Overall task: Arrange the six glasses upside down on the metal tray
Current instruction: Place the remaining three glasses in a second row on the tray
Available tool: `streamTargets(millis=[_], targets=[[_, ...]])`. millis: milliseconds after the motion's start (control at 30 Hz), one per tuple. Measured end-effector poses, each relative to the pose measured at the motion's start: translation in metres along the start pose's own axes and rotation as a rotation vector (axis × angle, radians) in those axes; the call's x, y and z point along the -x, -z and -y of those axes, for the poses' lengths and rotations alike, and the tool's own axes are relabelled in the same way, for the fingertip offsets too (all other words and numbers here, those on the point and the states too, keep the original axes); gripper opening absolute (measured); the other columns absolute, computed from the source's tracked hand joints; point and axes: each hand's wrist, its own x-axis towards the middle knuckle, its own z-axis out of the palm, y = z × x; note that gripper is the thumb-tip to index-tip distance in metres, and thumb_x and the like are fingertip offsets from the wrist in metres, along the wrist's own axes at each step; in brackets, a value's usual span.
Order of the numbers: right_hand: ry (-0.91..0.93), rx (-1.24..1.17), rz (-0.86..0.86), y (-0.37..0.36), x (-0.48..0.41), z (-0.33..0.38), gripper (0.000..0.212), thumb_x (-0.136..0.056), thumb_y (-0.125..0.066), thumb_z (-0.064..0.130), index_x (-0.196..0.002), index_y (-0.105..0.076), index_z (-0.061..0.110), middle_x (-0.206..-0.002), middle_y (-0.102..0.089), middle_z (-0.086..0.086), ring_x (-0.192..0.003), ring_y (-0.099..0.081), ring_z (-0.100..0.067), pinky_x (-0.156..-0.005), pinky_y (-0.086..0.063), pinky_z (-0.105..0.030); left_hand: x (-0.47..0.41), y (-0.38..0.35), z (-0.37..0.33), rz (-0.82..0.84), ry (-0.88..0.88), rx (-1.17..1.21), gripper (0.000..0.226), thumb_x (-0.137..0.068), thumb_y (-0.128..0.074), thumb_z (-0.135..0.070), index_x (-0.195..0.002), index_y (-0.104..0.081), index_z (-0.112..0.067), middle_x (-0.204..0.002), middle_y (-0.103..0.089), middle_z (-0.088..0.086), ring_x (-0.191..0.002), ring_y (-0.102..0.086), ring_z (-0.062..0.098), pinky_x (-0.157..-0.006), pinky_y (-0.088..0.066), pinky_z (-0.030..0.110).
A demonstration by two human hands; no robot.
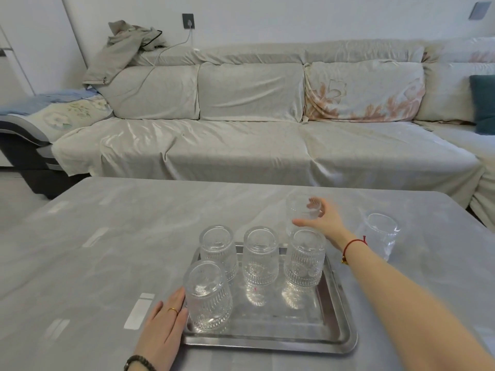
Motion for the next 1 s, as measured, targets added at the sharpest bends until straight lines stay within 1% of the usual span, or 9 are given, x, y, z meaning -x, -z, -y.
streamTargets(millis=[100, 233, 300, 400, 500, 600, 700, 867, 1000], targets=[[0.083, -0.041, -0.160, 0.013, 0.006, 0.017, 0.065, -0.060, -0.084, 0.023, -0.114, -0.048, 0.015, -0.114, -0.052, -0.003, -0.105, -0.045, -0.019, -0.090, -0.041, -0.032, 0.001, -0.002, -0.005, -0.006, 0.029, 0.049, 0.043, -0.095, -0.032, -0.019, -0.136, -0.023, -0.027, -0.134, -0.019, -0.025, -0.118, -0.019, -0.022, -0.105, -0.001, 0.012], [0.288, -0.183, -0.284, 0.038, 0.030, 0.060, 0.058, -0.062, -0.083, 0.021, -0.109, -0.048, 0.021, -0.109, -0.055, 0.003, -0.095, -0.055, -0.006, -0.075, -0.044, -0.006, 0.002, -0.005, -0.002, -0.011, 0.046, 0.042, 0.043, -0.096, -0.030, -0.020, -0.138, -0.025, -0.020, -0.138, -0.023, -0.019, -0.120, -0.023, -0.007, -0.106, -0.001, 0.013], [0.295, -0.329, -0.245, 0.046, 0.049, 0.078, 0.052, -0.067, -0.079, 0.023, -0.109, -0.049, 0.023, -0.111, -0.059, 0.001, -0.095, -0.061, -0.002, -0.078, -0.050, -0.010, 0.003, -0.004, -0.005, 0.001, 0.043, 0.059, 0.043, -0.096, -0.030, -0.020, -0.138, -0.026, -0.019, -0.143, -0.029, -0.013, -0.123, -0.027, -0.004, -0.108, -0.004, 0.016], [0.027, -0.693, -0.006, 0.049, 0.082, 0.095, 0.053, -0.075, -0.064, 0.045, -0.118, -0.053, 0.017, -0.114, -0.065, -0.008, -0.096, -0.066, -0.020, -0.080, -0.056, -0.041, 0.003, -0.003, -0.006, 0.023, 0.041, 0.050, 0.043, -0.096, -0.028, -0.021, -0.139, -0.026, -0.020, -0.147, -0.031, -0.008, -0.131, -0.029, 0.002, -0.109, -0.004, 0.018], [-0.333, -0.909, 0.320, 0.045, 0.119, 0.096, 0.058, -0.074, -0.051, 0.064, -0.103, -0.063, 0.015, -0.082, -0.072, -0.007, -0.071, -0.069, -0.021, -0.063, -0.059, -0.037, 0.003, -0.002, -0.008, 0.042, 0.086, 0.044, 0.043, -0.096, -0.027, -0.021, -0.139, -0.024, -0.019, -0.148, -0.030, -0.005, -0.135, -0.027, 0.007, -0.110, -0.003, 0.020], [-0.404, -0.887, 0.520, 0.037, 0.150, 0.089, 0.051, -0.051, -0.084, 0.041, -0.088, -0.072, 0.009, -0.091, -0.072, -0.013, -0.082, -0.069, -0.024, -0.075, -0.058, -0.041, 0.003, -0.002, -0.008, 0.053, 0.080, 0.039, 0.043, -0.096, -0.027, -0.021, -0.139, -0.023, -0.018, -0.149, -0.030, -0.004, -0.136, -0.027, 0.008, -0.112, -0.003, 0.021], [-0.402, -0.629, 0.644, 0.029, 0.167, 0.087, 0.034, -0.053, -0.083, 0.025, -0.082, -0.073, 0.010, -0.085, -0.075, -0.007, -0.078, -0.072, -0.019, -0.071, -0.061, -0.033, 0.003, -0.001, -0.008, 0.045, 0.068, 0.054, 0.043, -0.096, -0.027, -0.020, -0.139, -0.024, -0.018, -0.149, -0.030, -0.003, -0.136, -0.027, 0.008, -0.112, -0.004, 0.023], [-0.215, 0.482, 0.474, 0.015, 0.171, 0.089, 0.082, -0.053, -0.084, 0.036, -0.121, -0.042, 0.018, -0.112, -0.053, 0.001, -0.100, -0.055, -0.018, -0.075, -0.046, -0.025, 0.003, -0.001, -0.006, 0.055, 0.061, 0.053, 0.043, -0.096, -0.027, -0.020, -0.140, -0.023, -0.018, -0.149, -0.029, -0.003, -0.136, -0.026, 0.008, -0.115, -0.005, 0.027], [-0.030, 0.766, 0.489, 0.007, 0.170, 0.092, 0.084, -0.056, -0.081, 0.034, -0.127, -0.038, 0.024, -0.127, -0.048, 0.001, -0.106, -0.048, -0.017, -0.077, -0.041, -0.023, 0.001, -0.002, -0.003, 0.049, 0.058, 0.045, 0.044, -0.097, -0.026, -0.020, -0.140, -0.023, -0.019, -0.149, -0.029, -0.004, -0.136, -0.026, 0.008, -0.115, -0.005, 0.027]])
